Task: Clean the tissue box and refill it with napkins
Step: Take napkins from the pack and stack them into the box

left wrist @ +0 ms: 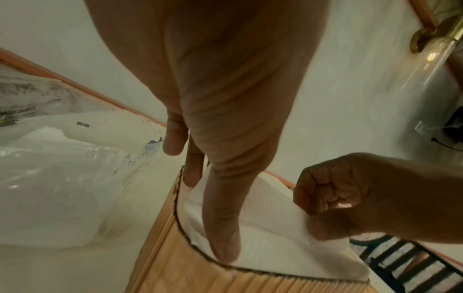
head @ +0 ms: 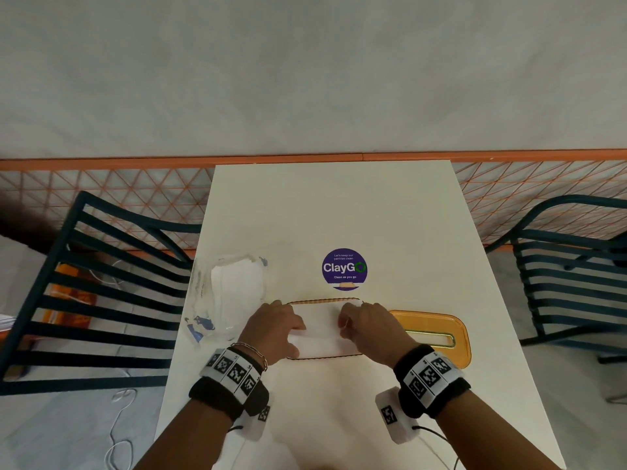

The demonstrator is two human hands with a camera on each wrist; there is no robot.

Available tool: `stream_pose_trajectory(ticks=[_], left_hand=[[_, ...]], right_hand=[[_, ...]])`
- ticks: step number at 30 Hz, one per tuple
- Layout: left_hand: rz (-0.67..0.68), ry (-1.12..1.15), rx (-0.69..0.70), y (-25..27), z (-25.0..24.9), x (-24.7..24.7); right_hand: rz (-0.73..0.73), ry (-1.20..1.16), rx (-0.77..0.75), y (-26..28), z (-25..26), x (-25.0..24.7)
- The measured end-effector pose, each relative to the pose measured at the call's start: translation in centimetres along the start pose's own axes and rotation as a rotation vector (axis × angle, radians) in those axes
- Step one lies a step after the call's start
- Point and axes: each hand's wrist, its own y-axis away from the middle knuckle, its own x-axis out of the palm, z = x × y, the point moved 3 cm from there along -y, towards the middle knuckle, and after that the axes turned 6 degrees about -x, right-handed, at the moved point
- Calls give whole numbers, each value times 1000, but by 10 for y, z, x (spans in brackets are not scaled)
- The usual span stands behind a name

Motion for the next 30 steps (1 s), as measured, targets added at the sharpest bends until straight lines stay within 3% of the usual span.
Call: stream_pose_trajectory(ticks=[4,7,13,17,22,30], left_hand=[[-87,173,-53,-5,-1,-8],[-80,274,-106,-8,-2,-6],[-78,358,-191,-8,5,-2],[-120,467,-217,-7,-2,-9],[-109,445,-238,-9,-2,-9],[-156,390,-161,-7,3,-4]], right_hand=[[-43,11,-73,-1,-2,0],[-66,48,-103,-4,-5,0],[-22,-46,36,-11,-12,-3],[28,-36,35,-17,-10,-2],[38,-105,37,-20,-12,-8],[-30,-211,47,-13,-17,-11]])
